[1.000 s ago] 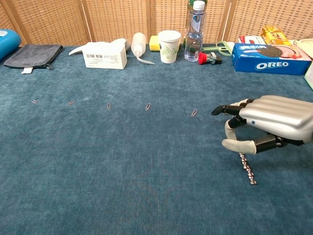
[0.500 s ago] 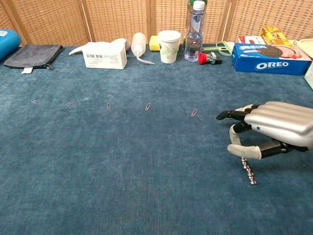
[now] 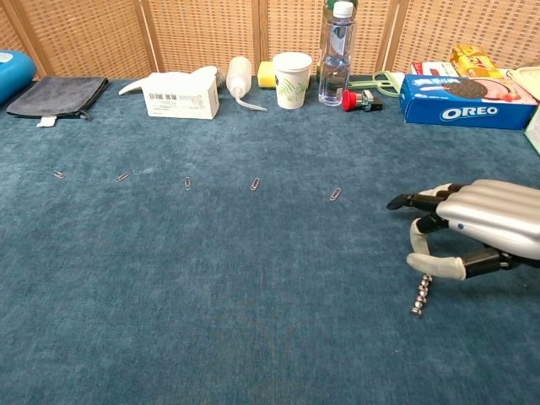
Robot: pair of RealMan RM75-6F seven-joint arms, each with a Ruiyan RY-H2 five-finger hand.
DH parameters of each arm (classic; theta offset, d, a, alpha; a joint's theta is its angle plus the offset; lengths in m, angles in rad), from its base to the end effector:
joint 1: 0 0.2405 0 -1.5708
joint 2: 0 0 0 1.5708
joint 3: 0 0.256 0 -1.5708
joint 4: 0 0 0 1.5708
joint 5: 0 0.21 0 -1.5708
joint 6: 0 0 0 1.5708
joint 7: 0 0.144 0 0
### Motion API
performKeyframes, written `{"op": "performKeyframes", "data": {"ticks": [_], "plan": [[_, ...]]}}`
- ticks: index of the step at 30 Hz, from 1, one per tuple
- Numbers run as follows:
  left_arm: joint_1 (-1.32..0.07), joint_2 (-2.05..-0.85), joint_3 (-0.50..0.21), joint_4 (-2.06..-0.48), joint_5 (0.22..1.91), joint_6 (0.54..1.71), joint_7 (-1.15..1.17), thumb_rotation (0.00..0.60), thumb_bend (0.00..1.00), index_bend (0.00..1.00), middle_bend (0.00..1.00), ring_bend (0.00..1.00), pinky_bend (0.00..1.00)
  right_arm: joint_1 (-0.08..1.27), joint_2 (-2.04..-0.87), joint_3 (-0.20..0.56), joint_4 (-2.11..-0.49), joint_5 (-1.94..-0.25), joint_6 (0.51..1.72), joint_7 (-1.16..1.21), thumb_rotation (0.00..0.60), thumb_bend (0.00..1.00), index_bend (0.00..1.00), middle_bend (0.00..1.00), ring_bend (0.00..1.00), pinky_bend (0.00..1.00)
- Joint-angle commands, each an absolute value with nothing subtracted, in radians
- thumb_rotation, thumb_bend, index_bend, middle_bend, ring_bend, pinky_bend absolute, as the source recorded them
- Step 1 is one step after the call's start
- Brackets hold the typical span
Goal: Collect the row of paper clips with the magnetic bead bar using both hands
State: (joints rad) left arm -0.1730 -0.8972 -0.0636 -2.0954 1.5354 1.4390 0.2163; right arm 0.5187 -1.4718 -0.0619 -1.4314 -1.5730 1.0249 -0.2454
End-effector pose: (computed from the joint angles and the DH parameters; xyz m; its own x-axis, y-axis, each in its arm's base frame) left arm -0.2030 0.1929 0.1820 0.3633 0.0133 0.9316 0.9184 -0.1737 -0.3556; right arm -0.2278 -0.2514 -0.0180 0.6462 -0.2653 0.7155 -0.7026 -0.5727 0.4222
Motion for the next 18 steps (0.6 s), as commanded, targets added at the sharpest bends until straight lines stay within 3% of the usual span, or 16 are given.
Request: {"op": "performKeyframes", "data": {"ticks": [1, 18], "plan": [[-0.173, -0.897, -0.064, -2.096, 1.536, 1.439, 0.217, 0.286, 0.50, 0.19, 0.26, 0.24, 0.27, 0.511, -1.462, -0.060, -1.432, -1.569, 1.036, -0.257, 0.000, 0.39, 0.47, 0.12, 0.13, 0.15], [-0.170, -0.893, -0.064, -2.097, 1.540, 1.446, 0.214, 0.284, 0.50, 0.18, 0.26, 0.24, 0.27, 0.511, -1.447, -0.055, -1.477, -1.573, 1.041, -0.269, 0.000, 0.39, 0.47, 0.12, 0.13, 0.15]]}}
